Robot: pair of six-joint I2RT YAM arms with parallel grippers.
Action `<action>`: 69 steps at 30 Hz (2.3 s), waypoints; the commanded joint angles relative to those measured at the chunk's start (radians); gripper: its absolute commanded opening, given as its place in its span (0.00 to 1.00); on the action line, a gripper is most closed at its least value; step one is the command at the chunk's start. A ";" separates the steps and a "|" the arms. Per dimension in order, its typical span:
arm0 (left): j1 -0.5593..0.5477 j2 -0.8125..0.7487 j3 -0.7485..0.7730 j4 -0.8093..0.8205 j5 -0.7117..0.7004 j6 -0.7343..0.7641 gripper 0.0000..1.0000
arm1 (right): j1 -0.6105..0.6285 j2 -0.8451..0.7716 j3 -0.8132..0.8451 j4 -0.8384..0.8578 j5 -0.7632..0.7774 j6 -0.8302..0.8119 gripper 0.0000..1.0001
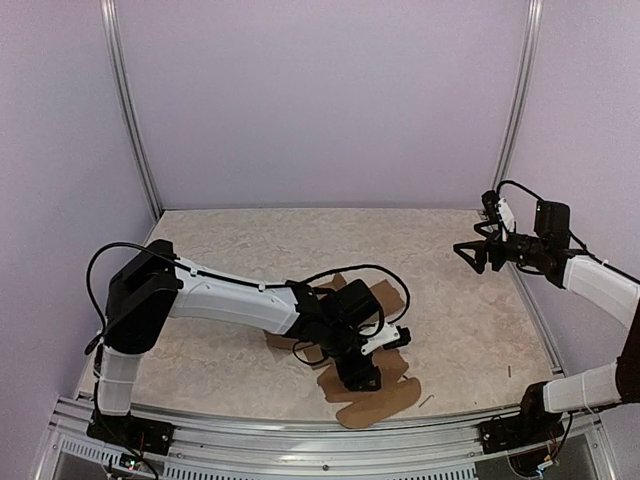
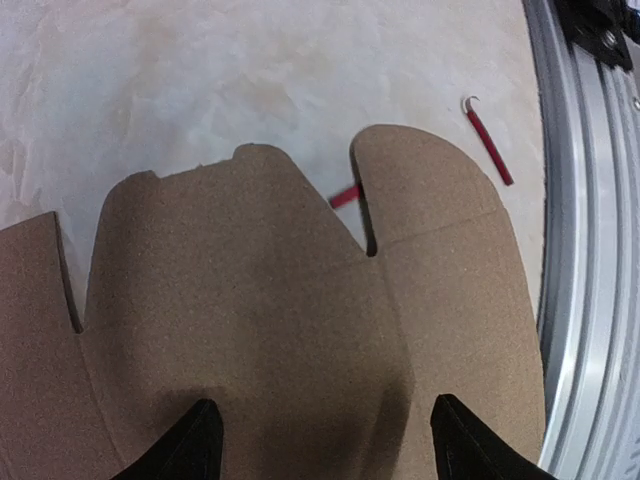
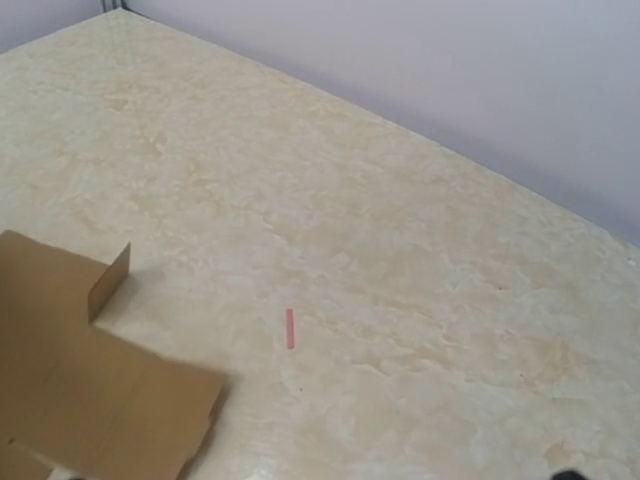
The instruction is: Fold the paper box
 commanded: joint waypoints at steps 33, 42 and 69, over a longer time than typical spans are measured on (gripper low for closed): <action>0.591 -0.410 -0.371 -0.063 0.078 -0.763 0.64 | 0.496 0.732 0.690 -0.540 0.183 0.034 0.63; 0.583 -0.558 -0.515 -0.100 0.195 -0.846 0.69 | 0.534 0.778 0.763 -0.607 0.164 0.022 0.66; 0.584 -0.264 -0.282 -0.127 0.333 -0.761 0.28 | 0.533 0.667 0.808 -0.729 0.215 -0.033 0.70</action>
